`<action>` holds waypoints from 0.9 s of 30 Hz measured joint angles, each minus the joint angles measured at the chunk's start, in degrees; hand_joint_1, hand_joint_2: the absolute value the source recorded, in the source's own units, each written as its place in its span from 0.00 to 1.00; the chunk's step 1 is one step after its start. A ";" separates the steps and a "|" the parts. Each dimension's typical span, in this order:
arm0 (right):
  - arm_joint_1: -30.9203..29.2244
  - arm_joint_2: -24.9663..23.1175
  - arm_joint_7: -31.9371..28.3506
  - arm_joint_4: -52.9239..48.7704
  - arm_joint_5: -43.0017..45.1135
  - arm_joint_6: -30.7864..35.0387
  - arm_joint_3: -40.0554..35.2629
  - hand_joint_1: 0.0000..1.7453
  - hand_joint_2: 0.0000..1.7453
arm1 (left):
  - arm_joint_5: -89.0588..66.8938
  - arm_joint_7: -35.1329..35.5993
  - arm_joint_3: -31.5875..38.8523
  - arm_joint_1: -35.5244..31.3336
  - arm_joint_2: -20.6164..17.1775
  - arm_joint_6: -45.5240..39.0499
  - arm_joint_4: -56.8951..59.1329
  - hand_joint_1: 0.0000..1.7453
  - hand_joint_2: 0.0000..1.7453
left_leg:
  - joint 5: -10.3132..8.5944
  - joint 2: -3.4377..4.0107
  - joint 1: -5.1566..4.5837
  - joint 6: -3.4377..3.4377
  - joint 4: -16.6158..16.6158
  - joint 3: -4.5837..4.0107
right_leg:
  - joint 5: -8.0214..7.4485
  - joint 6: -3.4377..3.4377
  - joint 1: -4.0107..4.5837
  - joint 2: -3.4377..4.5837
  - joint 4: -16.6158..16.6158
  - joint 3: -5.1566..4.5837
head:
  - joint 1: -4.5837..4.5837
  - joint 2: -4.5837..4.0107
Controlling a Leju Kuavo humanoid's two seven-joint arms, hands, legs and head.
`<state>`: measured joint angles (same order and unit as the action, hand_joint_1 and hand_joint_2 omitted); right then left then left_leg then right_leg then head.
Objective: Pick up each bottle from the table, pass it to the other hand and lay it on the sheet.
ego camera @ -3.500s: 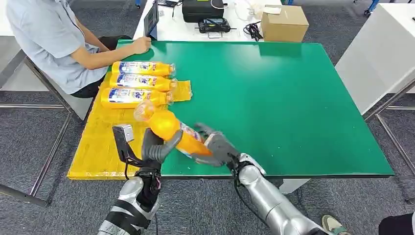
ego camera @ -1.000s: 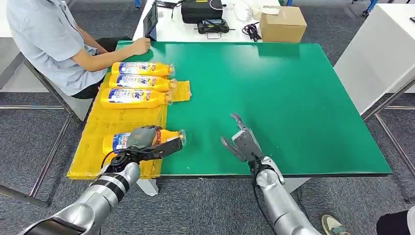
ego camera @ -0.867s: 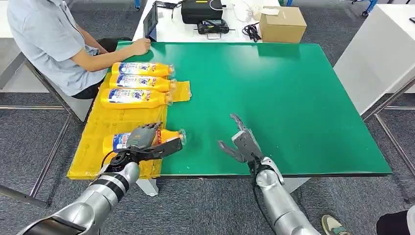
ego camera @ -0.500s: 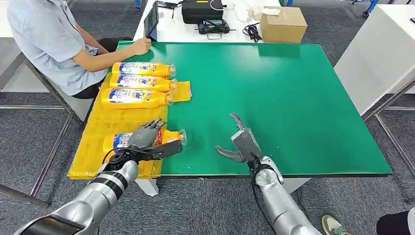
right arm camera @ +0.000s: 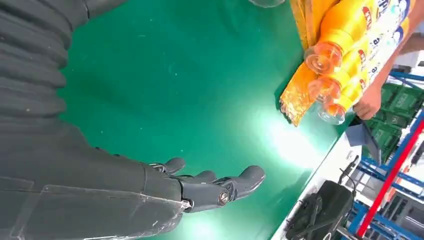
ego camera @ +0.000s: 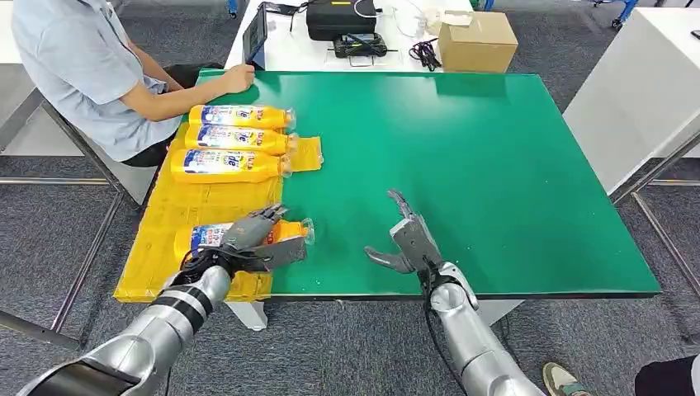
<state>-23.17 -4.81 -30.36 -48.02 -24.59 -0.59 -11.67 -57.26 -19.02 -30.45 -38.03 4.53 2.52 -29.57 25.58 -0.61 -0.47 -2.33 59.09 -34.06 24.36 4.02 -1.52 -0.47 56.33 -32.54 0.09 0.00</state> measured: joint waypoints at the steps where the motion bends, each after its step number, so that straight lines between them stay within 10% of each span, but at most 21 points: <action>1: -0.18 -0.02 -0.18 0.15 0.07 0.00 0.02 0.00 1.00 | 0.63 -0.68 -0.15 -0.02 -0.26 0.61 -0.17 0.00 1.00 | 0.00 0.00 0.00 0.00 0.00 0.01 | 0.00 0.00 0.00 0.00 0.00 0.00 | 0.02 0.00; 27: -0.94 -0.31 -1.16 2.95 1.03 0.90 -0.02 0.00 1.00 | 3.64 -1.13 -4.66 1.89 -4.05 -5.23 -4.30 0.00 1.00 | -0.01 0.01 0.01 0.01 0.00 -0.02 | 0.00 0.00 0.00 0.01 0.00 -0.04 | 0.00 0.00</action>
<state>-24.11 -5.11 -31.52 -45.07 -23.56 0.31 -11.69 -53.62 -20.15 -35.10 -36.14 0.48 -2.71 -33.88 25.58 -0.60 -0.46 -2.32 59.09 -34.08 24.37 4.02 -1.51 -0.46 56.33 -32.58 0.09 0.00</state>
